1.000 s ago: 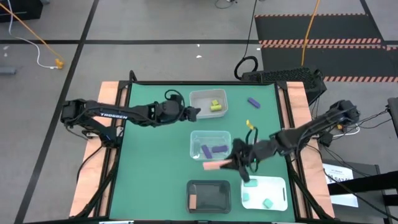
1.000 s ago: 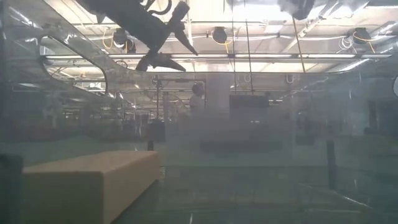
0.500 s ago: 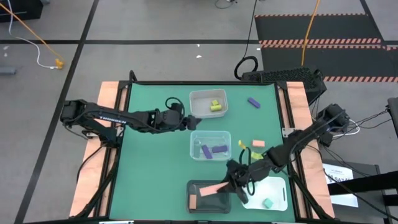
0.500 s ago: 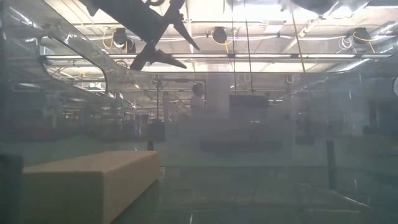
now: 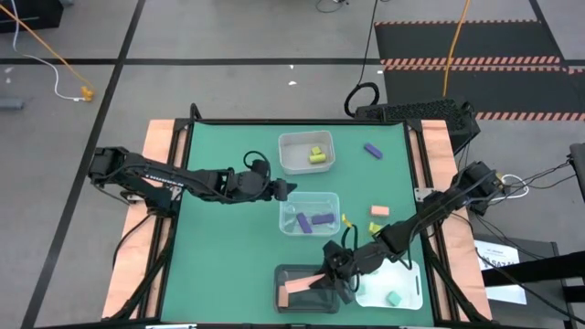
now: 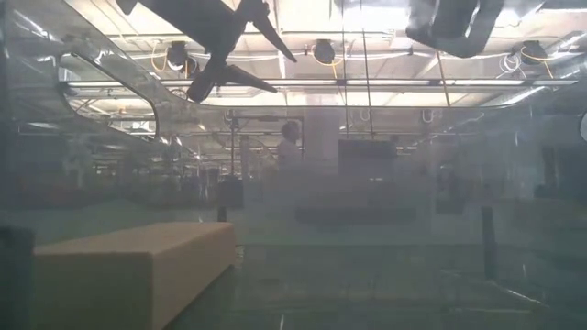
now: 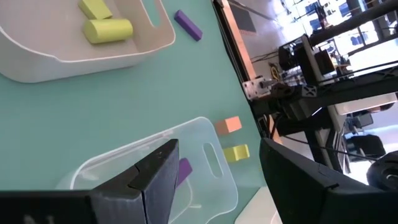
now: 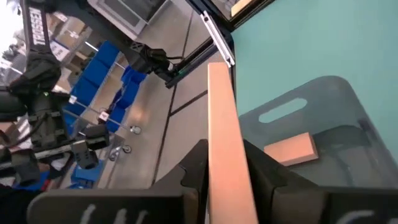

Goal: Sort & place blocks by color
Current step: Put the top pink block into the black bin, then put the violet block into the transparent bin

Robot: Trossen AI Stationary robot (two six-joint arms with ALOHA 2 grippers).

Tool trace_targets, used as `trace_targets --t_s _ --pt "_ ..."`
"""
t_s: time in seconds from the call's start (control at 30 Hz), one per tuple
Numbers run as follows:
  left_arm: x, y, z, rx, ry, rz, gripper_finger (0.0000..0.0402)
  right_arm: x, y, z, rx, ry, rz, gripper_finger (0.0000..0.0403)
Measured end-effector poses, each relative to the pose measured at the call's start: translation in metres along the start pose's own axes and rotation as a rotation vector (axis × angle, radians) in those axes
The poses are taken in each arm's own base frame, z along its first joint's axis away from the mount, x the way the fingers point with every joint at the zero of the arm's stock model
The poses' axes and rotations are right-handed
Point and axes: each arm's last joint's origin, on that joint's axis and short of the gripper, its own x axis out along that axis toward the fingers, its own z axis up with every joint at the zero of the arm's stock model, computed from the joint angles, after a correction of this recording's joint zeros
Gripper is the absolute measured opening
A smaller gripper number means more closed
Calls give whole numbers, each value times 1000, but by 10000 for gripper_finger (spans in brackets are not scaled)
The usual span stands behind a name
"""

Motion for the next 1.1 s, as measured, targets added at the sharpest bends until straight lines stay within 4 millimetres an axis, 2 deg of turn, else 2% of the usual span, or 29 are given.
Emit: trace_targets --t_s 0.13,0.37,0.57,0.73,0.9,1.0,1.1 --pt "0 0 0 5 -2 -3 223 3 -2 -2 29 2 -3 74" --pt "0 0 0 27 -2 -4 223 3 -2 3 29 -22 12 147" --pt "0 -1 -1 41 1 -6 223 -5 0 20 -21 -71 24 180" --pt "-2 -2 -4 48 11 -12 223 -24 7 42 -97 -129 31 182" --pt "-3 -4 -8 55 22 -19 223 -52 10 61 -163 -137 -24 182" --pt "-4 -4 -9 56 24 -20 223 -72 7 71 -175 -125 -101 183" --pt "-3 -4 -8 57 21 -18 223 -93 -2 77 -171 -129 -258 183"
